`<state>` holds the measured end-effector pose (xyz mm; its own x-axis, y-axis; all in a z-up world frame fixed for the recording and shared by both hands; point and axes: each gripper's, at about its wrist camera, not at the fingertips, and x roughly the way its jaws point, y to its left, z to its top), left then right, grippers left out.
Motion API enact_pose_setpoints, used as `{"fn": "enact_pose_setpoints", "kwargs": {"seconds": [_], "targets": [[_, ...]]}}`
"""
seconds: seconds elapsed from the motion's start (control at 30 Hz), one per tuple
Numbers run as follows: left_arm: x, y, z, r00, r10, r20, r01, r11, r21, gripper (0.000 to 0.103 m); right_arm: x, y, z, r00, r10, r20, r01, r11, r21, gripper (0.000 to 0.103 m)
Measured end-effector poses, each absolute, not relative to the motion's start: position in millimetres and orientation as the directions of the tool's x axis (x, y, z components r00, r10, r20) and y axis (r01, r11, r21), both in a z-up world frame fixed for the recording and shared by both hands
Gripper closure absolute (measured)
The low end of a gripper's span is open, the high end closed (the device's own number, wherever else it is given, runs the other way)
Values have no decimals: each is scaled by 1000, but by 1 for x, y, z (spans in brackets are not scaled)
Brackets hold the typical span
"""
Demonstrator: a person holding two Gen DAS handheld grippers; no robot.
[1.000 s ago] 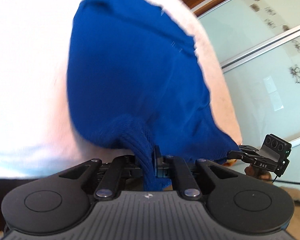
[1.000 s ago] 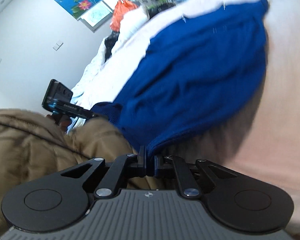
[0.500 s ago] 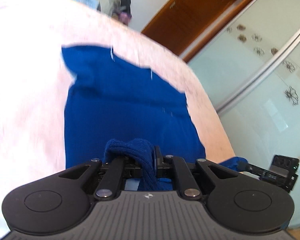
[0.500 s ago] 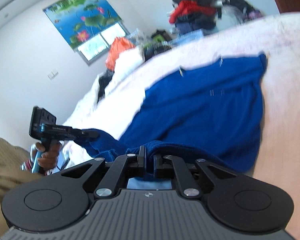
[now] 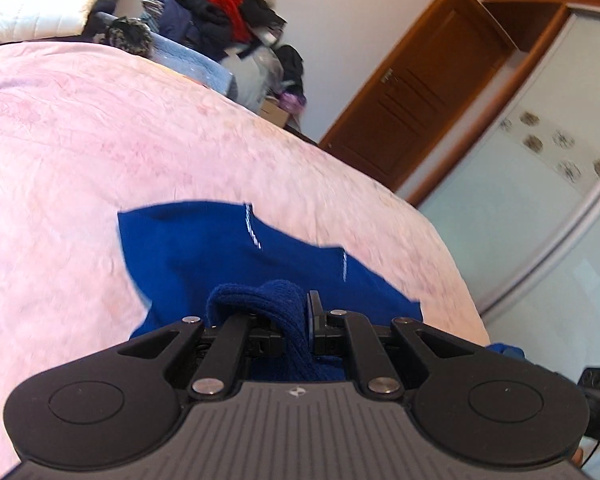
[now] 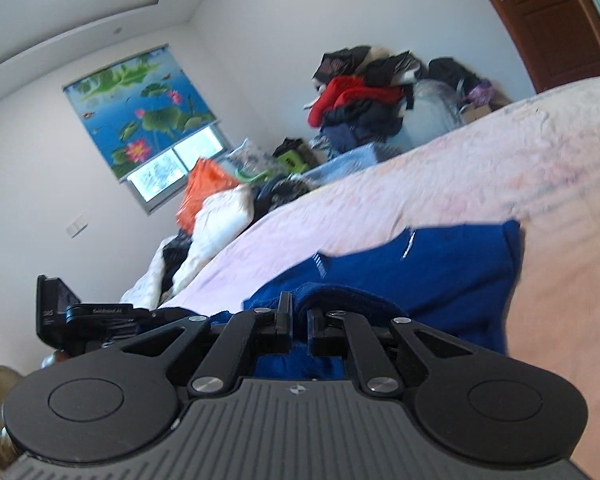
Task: Fold small clothes
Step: 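Lift the hem with both grippers and fold it toward the collar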
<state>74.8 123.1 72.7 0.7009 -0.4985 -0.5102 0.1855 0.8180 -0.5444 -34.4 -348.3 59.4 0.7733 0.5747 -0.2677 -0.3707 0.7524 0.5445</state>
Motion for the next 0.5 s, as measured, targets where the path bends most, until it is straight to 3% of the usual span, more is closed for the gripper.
{"fn": "enact_pose_setpoints", "kwargs": {"seconds": [0.37, 0.4, 0.43, 0.5], "targets": [[121, 103, 60, 737, -395, -548, 151, 887, -436, 95, 37, -352, 50, 817, 505, -277, -329, 804, 495, 91], [121, 101, 57, 736, -389, -555, 154, 894, -422, 95, 40, -346, 47, 814, 490, -312, -330, 832, 447, 85], [121, 100, 54, 733, -386, -560, 156, 897, -414, 95, 46, -340, 44, 809, 466, -358, -318, 859, 400, 66], [122, 100, 48, 726, -381, -573, 153, 901, -406, 95, 55, -332, 32, 796, 439, -417, -314, 888, 336, 39]]}}
